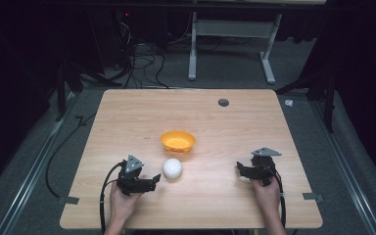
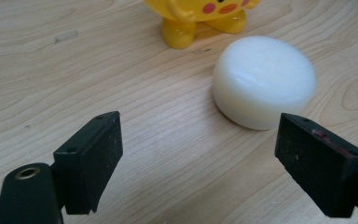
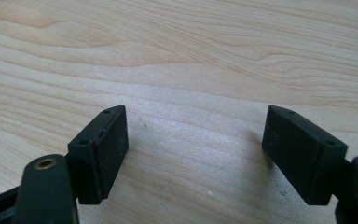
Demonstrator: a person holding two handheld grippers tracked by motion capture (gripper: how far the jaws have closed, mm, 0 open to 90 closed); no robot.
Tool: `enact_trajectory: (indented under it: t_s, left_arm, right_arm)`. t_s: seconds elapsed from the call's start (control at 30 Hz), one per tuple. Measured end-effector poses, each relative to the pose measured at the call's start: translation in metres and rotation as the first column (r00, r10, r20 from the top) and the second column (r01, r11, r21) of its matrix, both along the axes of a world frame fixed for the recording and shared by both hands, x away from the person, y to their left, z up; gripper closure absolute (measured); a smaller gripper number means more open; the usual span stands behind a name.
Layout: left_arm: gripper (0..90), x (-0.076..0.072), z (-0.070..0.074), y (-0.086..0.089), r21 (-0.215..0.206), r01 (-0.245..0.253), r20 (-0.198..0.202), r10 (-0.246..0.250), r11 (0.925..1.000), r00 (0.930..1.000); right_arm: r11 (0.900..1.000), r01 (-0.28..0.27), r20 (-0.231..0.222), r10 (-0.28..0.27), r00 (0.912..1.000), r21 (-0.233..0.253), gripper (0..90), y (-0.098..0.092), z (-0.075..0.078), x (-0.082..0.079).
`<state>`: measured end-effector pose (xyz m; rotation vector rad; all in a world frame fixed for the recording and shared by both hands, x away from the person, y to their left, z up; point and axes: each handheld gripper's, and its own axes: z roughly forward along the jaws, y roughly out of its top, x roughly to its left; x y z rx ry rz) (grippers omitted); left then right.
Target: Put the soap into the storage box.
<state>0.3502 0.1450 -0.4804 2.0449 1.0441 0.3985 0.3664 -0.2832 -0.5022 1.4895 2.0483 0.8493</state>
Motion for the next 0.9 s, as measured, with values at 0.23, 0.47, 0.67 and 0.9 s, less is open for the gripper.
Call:
enact_trajectory:
  t_s: [0.23, 0.47, 0.67, 0.9]
  left_arm:
    - [15.3, -0.002, -0.003, -0.012, -0.002, 0.038, -0.004, -0.038, 0.9993, 0.9993]
    - [15.1, 0.000, -0.005, -0.025, 0.008, 0.071, -0.006, -0.071, 0.9975, 0.9975]
    - [14.2, 0.004, -0.005, -0.034, 0.021, 0.093, -0.013, -0.093, 0.9954, 0.9956]
    - [9.5, 0.011, -0.004, -0.047, 0.030, 0.112, -0.023, -0.111, 0.9933, 0.9935]
  right_arm:
    - [1.000, 0.001, -0.001, -0.001, 1.0000, 0.001, 23.4, 0.000, 0.000, 0.000]
    - [1.000, 0.001, -0.001, -0.001, 1.0000, 0.001, 23.4, 0.000, 0.000, 0.000]
    - [1.000, 0.001, -0.001, -0.001, 1.0000, 0.000, 23.4, 0.000, 0.000, 0.000]
    - [1.000, 0.000, 0.000, 0.000, 1.0000, 0.000, 23.4, 0.000, 0.000, 0.000]
